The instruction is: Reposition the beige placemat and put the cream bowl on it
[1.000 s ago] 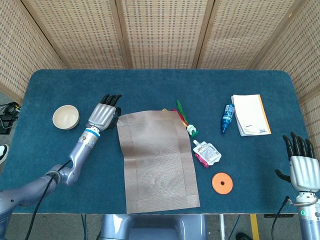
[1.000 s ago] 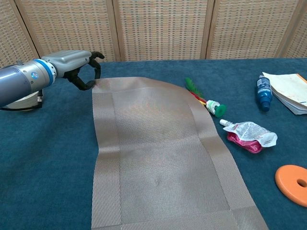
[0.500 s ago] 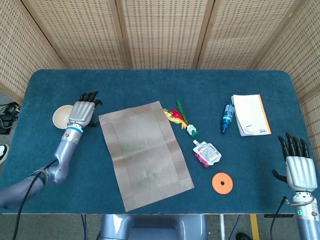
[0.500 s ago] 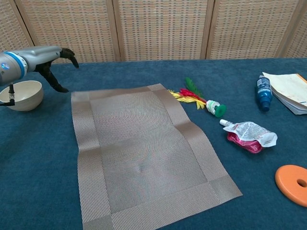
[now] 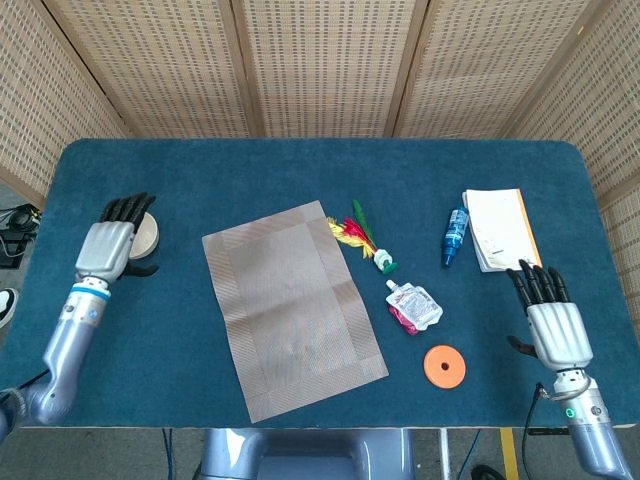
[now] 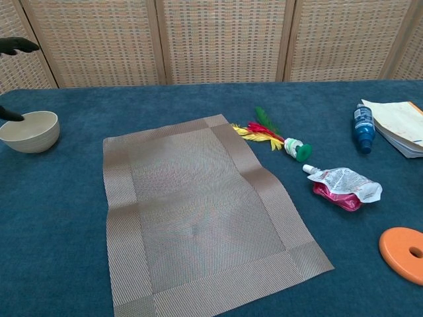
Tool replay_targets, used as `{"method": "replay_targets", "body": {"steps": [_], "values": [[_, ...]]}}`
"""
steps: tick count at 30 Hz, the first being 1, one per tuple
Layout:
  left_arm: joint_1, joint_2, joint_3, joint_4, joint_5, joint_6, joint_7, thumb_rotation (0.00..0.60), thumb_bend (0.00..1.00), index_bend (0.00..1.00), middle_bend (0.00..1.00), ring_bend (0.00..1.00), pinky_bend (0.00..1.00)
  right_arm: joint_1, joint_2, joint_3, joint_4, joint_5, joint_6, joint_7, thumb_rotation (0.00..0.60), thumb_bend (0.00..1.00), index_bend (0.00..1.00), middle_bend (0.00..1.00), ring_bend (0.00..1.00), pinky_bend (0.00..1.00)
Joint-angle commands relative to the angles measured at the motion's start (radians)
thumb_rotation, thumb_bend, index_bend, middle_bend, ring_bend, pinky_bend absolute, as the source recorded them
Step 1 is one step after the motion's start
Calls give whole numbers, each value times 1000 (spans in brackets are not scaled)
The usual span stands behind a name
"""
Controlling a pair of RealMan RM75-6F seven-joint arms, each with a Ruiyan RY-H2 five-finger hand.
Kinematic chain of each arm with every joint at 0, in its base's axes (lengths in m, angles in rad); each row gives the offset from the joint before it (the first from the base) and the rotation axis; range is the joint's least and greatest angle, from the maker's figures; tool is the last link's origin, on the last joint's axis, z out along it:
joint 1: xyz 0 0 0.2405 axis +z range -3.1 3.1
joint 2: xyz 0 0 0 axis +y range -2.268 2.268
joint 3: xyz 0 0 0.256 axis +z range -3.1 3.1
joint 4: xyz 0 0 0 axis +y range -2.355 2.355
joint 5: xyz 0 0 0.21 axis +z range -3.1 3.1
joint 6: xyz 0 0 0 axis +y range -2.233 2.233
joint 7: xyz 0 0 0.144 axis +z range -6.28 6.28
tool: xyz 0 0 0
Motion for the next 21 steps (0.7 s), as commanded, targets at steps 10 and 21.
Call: {"method": "replay_targets", "body": {"steps": [10, 21], "values": [[183, 130, 123, -238, 77, 245, 134, 600, 0, 0, 0, 0, 0, 172, -15, -51, -47, -180, -167, 23, 600, 0, 50, 0, 0, 0], [180, 112, 131, -185, 149, 228, 84, 600, 0, 0, 0, 0, 0, 284, -92, -118, -57, -285, -311, -41, 600, 0, 62, 0, 0, 0]]}}
